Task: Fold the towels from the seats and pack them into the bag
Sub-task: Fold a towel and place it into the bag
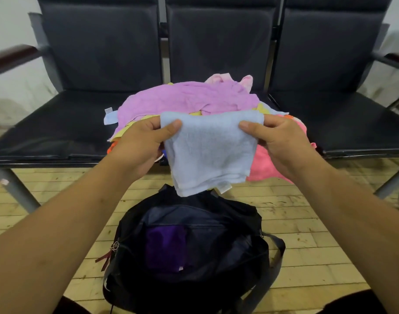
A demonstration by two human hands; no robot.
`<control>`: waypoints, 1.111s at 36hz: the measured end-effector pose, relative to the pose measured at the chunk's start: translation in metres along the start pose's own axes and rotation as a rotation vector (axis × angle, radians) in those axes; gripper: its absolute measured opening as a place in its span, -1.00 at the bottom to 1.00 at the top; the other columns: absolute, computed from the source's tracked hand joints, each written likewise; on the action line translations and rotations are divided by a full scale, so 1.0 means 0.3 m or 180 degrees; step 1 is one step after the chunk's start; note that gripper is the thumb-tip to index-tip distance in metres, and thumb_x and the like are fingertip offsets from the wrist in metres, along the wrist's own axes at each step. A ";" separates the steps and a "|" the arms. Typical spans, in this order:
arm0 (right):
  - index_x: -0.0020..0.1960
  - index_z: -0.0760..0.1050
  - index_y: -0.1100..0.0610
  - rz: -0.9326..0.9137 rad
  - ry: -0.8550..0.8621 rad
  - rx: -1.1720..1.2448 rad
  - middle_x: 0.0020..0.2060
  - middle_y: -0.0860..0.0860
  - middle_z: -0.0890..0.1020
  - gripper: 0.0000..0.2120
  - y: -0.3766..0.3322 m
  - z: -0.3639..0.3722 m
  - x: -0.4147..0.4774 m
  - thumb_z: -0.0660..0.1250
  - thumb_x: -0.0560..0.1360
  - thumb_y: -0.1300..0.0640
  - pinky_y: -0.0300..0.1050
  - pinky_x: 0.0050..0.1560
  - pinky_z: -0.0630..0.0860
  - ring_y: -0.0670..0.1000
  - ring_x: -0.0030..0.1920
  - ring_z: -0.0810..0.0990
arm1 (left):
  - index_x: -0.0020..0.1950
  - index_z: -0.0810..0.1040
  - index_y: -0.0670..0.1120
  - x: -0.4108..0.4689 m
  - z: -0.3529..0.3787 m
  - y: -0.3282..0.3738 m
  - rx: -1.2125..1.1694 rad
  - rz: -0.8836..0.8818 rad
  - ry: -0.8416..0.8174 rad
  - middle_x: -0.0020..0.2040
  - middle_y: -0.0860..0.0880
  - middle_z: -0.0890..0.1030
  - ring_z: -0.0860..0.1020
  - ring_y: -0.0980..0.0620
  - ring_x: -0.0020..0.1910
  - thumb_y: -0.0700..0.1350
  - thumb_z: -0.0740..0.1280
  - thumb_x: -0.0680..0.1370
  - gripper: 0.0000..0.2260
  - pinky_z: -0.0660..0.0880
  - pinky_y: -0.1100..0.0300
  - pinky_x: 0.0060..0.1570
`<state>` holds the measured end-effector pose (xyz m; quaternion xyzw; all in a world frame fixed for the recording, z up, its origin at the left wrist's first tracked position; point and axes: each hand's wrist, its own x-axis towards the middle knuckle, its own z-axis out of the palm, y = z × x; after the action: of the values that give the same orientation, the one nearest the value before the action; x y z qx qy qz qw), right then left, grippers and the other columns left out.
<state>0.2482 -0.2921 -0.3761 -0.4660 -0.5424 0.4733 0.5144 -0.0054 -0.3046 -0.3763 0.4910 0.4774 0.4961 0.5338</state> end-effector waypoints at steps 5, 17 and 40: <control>0.07 0.69 0.21 -0.0278 0.0159 -0.0076 0.06 0.12 0.72 -0.82 -0.015 -0.002 0.000 0.47 0.49 0.19 0.01 0.21 0.59 0.08 0.12 0.68 | 0.23 0.59 -0.15 -0.007 -0.012 0.008 0.0575 0.0191 -0.0434 0.08 0.00 0.71 0.67 0.10 0.05 -0.34 0.34 0.55 -0.72 0.58 0.31 -0.01; 0.07 0.65 0.23 0.0352 -0.0007 0.1166 -0.03 0.12 0.74 -0.78 -0.006 0.012 -0.040 0.26 0.63 0.14 0.03 0.04 0.67 0.10 0.00 0.73 | 0.20 0.59 -0.06 0.009 0.010 -0.063 -0.0453 0.0337 -0.0380 0.14 -0.02 0.69 0.63 0.01 0.15 -0.09 0.33 0.51 -0.72 0.54 0.11 0.18; 0.35 0.49 0.00 0.2639 -0.0367 0.0475 0.17 0.09 0.66 -0.42 0.873 0.221 -0.068 0.32 0.44 0.47 0.21 0.21 0.57 0.22 0.17 0.63 | 0.49 0.34 0.21 0.017 -0.218 -0.833 0.0671 -0.1773 -0.0366 0.25 0.00 0.62 0.63 -0.06 0.13 -0.08 0.33 0.62 -0.54 0.60 0.07 -0.18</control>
<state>0.1874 -0.2839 -0.6400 -0.5789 -0.3012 0.7035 0.2816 -0.0551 -0.3025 -0.6297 0.4212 0.6116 0.2496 0.6215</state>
